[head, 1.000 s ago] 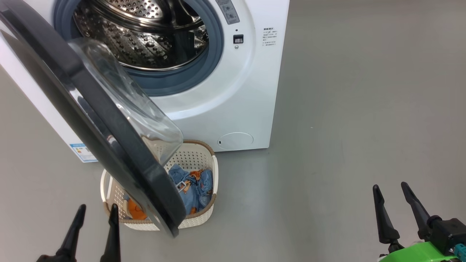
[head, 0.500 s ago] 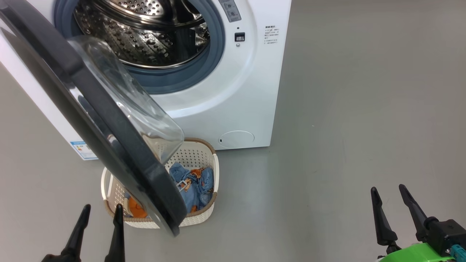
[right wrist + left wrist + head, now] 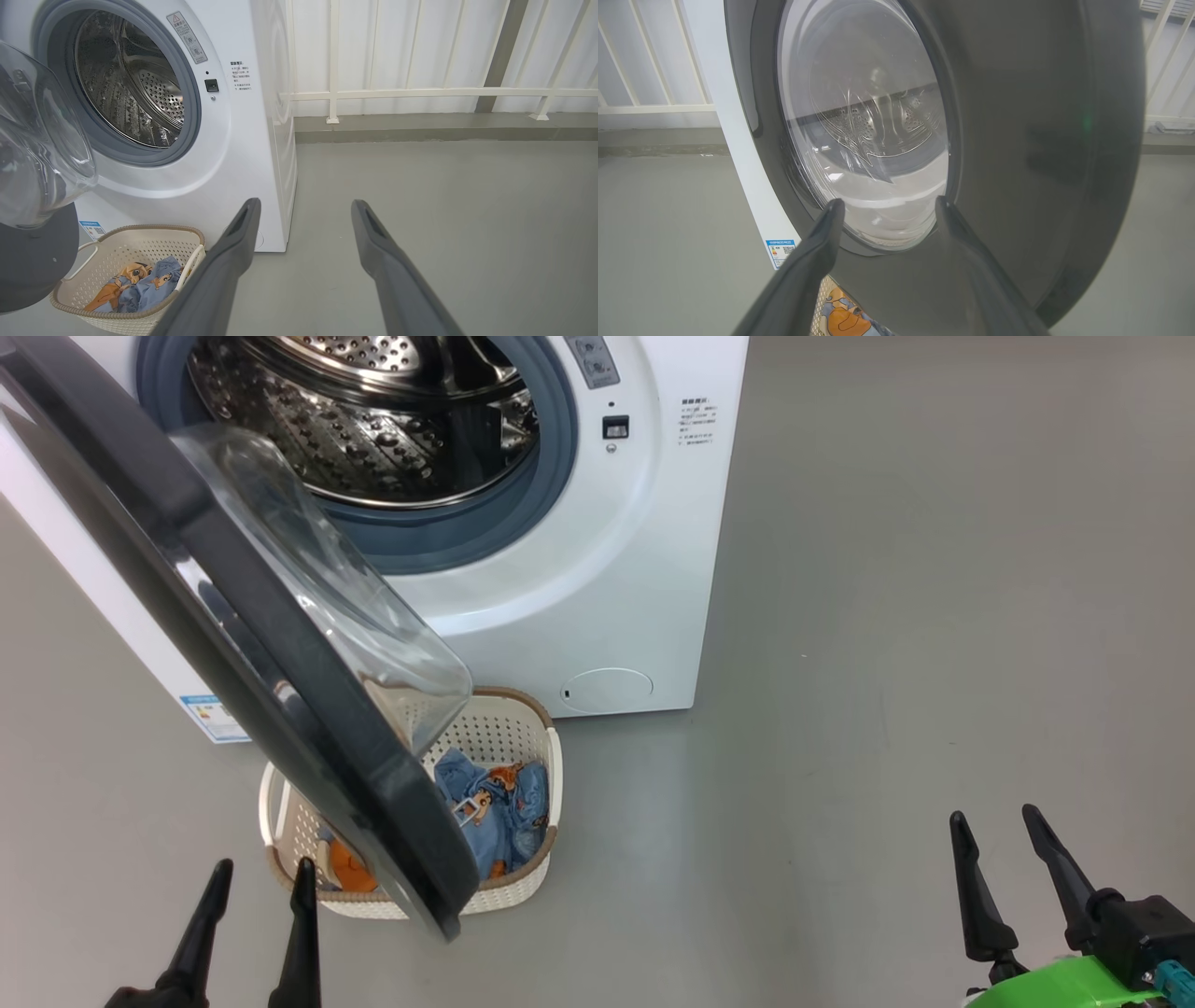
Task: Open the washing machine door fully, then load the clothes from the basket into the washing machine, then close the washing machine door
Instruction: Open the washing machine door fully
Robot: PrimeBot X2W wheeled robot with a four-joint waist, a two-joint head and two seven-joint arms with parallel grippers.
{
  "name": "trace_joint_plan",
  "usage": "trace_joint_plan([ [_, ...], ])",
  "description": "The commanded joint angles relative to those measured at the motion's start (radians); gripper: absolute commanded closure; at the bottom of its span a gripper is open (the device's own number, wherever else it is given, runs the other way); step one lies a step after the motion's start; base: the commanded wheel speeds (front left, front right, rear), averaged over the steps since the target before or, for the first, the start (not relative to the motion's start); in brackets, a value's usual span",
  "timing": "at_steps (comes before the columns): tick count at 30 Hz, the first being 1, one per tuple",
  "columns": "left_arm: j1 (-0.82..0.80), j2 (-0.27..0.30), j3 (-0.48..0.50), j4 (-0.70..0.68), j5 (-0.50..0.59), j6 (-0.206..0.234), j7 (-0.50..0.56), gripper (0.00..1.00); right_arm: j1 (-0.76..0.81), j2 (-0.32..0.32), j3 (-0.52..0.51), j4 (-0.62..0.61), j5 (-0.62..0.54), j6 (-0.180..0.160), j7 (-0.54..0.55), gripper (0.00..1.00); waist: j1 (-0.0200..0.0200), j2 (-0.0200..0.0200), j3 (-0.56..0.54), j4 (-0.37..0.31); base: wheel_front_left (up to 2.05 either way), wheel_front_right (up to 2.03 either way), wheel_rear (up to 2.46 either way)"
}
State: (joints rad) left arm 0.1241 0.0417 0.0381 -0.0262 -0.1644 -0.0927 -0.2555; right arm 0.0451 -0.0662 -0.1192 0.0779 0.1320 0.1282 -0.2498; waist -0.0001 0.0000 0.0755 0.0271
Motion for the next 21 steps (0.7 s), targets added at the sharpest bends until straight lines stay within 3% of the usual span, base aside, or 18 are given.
trace_joint_plan([
  [1,-0.033,0.009,0.03,-0.022,0.0,-0.002,-0.006,0.0,-0.033,-0.011,0.027,-0.022,0.0,0.003,-0.012,0.0,0.0001,0.0,0.001,0.001,0.0,0.0,0.0],
  [21,-0.138,0.009,0.043,0.024,0.027,-0.031,-0.006,0.0,-0.11,-0.012,0.038,0.013,-0.004,0.003,-0.012,0.0,0.0001,0.0,0.063,0.018,0.0,0.0,0.0],
])
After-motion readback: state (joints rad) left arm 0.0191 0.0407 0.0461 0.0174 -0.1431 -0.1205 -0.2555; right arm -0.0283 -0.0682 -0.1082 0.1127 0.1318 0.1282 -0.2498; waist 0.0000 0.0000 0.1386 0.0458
